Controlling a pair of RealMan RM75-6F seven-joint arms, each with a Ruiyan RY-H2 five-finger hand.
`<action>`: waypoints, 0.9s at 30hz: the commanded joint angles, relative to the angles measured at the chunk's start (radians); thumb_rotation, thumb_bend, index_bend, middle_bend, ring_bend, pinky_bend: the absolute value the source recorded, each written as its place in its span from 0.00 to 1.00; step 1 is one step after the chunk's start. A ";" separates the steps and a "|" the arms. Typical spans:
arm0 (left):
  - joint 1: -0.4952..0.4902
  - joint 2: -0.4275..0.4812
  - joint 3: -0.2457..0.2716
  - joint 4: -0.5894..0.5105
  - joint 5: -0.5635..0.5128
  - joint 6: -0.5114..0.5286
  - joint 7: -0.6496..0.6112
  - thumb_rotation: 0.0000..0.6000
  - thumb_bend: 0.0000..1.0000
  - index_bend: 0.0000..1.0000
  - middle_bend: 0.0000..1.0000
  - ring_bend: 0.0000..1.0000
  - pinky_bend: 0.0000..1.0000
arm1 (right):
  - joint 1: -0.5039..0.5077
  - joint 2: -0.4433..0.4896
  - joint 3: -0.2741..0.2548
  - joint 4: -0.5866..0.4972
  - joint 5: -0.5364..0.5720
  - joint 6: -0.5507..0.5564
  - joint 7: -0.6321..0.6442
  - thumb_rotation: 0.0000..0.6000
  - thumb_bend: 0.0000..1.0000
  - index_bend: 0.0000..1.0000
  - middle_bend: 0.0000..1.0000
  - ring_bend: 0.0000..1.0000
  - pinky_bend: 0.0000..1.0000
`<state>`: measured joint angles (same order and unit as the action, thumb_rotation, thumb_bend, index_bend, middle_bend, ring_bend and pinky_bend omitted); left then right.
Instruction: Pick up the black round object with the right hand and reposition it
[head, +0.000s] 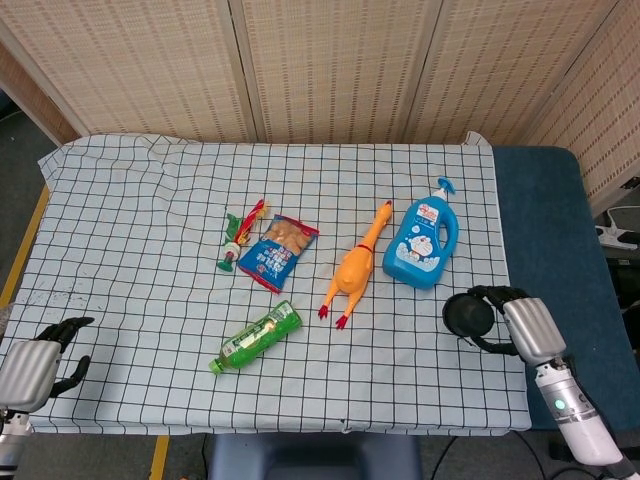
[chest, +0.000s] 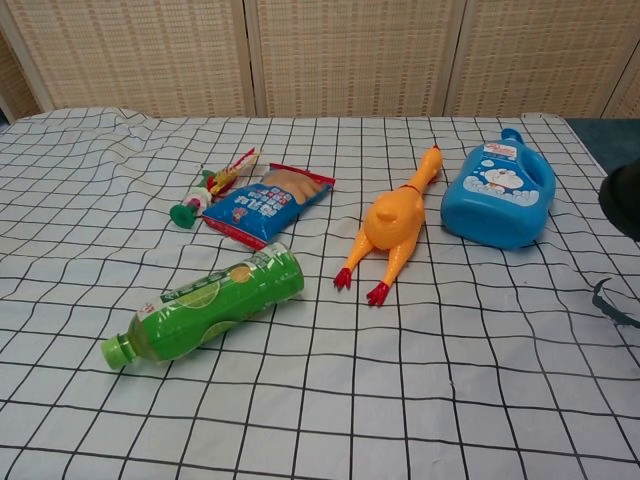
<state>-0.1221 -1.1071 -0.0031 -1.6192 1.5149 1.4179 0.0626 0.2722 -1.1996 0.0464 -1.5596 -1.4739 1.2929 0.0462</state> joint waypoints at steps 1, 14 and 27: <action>0.000 -0.001 0.001 -0.001 -0.001 -0.001 0.003 1.00 0.43 0.22 0.26 0.32 0.63 | 0.007 -0.017 0.005 0.039 0.098 -0.105 -0.048 1.00 0.10 0.55 0.45 0.31 0.35; 0.001 0.002 0.001 0.000 0.004 0.004 -0.001 1.00 0.43 0.22 0.26 0.32 0.63 | 0.033 -0.099 -0.009 0.204 0.096 -0.180 -0.015 1.00 0.10 0.54 0.45 0.30 0.35; 0.001 0.003 0.001 -0.002 0.002 0.002 -0.004 1.00 0.43 0.22 0.26 0.32 0.63 | 0.041 -0.109 -0.010 0.240 0.169 -0.264 -0.051 1.00 0.10 0.50 0.33 0.22 0.32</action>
<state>-0.1213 -1.1044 -0.0018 -1.6213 1.5164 1.4200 0.0592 0.3122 -1.3146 0.0370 -1.3121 -1.3158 1.0406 0.0040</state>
